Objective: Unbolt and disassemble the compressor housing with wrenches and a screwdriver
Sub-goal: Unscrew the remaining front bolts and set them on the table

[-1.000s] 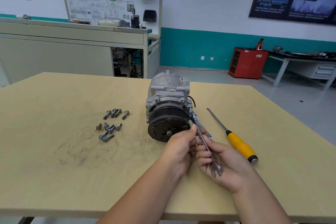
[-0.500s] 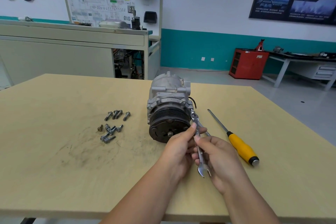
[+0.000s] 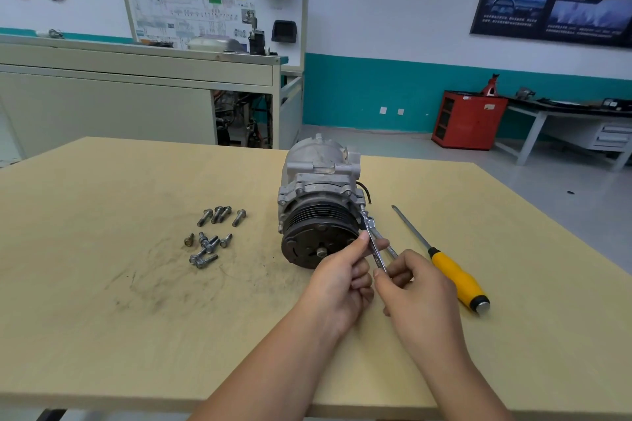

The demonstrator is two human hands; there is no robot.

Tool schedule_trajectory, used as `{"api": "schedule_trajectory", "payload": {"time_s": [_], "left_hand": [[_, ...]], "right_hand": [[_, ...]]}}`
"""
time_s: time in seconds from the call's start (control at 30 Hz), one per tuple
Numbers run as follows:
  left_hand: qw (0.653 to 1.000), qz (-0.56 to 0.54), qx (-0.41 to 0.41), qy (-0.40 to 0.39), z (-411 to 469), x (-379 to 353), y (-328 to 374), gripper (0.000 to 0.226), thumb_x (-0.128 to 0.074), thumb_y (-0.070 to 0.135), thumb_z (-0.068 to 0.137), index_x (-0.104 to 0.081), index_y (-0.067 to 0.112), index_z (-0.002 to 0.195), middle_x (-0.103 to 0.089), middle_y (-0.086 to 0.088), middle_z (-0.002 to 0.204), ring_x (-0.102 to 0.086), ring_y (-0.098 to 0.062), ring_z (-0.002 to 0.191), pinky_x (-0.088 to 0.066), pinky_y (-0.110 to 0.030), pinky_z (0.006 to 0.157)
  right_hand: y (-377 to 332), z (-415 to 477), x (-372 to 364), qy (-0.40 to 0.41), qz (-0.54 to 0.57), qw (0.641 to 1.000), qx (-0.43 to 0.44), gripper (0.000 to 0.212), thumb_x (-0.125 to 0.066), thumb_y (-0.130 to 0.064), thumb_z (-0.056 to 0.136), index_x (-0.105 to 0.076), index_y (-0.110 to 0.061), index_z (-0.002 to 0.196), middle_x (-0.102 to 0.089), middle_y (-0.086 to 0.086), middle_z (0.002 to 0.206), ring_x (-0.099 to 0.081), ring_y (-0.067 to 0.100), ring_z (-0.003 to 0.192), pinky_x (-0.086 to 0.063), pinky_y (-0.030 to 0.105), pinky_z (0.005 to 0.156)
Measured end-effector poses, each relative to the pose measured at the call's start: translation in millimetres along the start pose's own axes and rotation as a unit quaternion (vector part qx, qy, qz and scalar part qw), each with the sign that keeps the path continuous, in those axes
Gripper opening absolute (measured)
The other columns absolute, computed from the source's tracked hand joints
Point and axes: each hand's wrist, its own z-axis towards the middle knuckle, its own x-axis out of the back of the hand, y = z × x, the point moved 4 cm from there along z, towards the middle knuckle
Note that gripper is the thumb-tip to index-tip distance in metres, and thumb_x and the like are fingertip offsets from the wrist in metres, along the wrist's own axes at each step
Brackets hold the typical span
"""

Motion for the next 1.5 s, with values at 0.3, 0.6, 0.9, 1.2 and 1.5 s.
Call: {"api": "schedule_trajectory", "payload": {"time_s": [0.3,0.6,0.9,1.2,1.5], "left_hand": [[0.997,0.058,-0.040,0.032,-3,5,0,0.034,-0.059,0.042,0.088,-0.077,0.015,0.081,-0.019,0.009,0.048,-0.019,-0.006,0.042,-0.020,-0.019,0.047],[0.973,0.184,-0.121,0.073,-10,7,5,0.026,-0.060,0.035,0.090,-0.070,0.014,0.078,-0.021,0.009,0.050,-0.020,-0.009,0.046,-0.017,-0.025,0.048],[0.974,0.161,-0.127,0.092,-14,9,9,0.025,-0.065,0.040,0.084,-0.072,0.017,0.077,-0.026,0.010,0.046,-0.023,-0.009,0.045,-0.019,-0.025,0.048],[0.958,0.198,-0.201,0.053,-36,16,14,0.014,-0.065,0.024,0.086,-0.076,0.029,0.079,-0.071,0.011,0.073,-0.057,0.004,0.064,-0.040,-0.008,0.056],[0.936,0.194,-0.267,0.125,-67,46,61,0.006,-0.071,0.014,0.080,-0.074,0.019,0.078,-0.070,0.010,0.069,-0.053,0.003,0.056,-0.039,-0.010,0.052]], "right_hand": [[1,38,0,-0.025,0.174,0.980,-0.096,0.014,-0.050,-0.002,0.089,-0.058,-0.008,0.079,-0.052,0.003,0.055,-0.041,0.006,0.036,-0.034,0.018,0.038],[2,72,-38,-0.056,0.255,0.944,-0.201,0.022,-0.069,-0.021,0.083,-0.059,-0.004,0.074,-0.029,-0.007,0.043,-0.021,0.008,0.034,-0.019,0.017,0.033],[2,55,-33,-0.071,0.327,0.915,-0.227,0.021,-0.065,-0.017,0.085,-0.056,-0.013,0.067,-0.027,-0.010,0.039,-0.019,0.005,0.032,-0.016,0.015,0.031],[5,21,-9,-0.181,0.303,0.921,-0.164,0.018,-0.061,-0.011,0.089,-0.064,-0.008,0.071,-0.029,-0.008,0.040,-0.020,0.004,0.032,-0.018,0.015,0.031],[-17,10,-22,-0.288,0.354,0.873,-0.173,0.019,-0.050,-0.010,0.095,-0.063,0.002,0.088,-0.034,-0.003,0.050,-0.026,0.005,0.036,-0.020,0.016,0.034]]}}
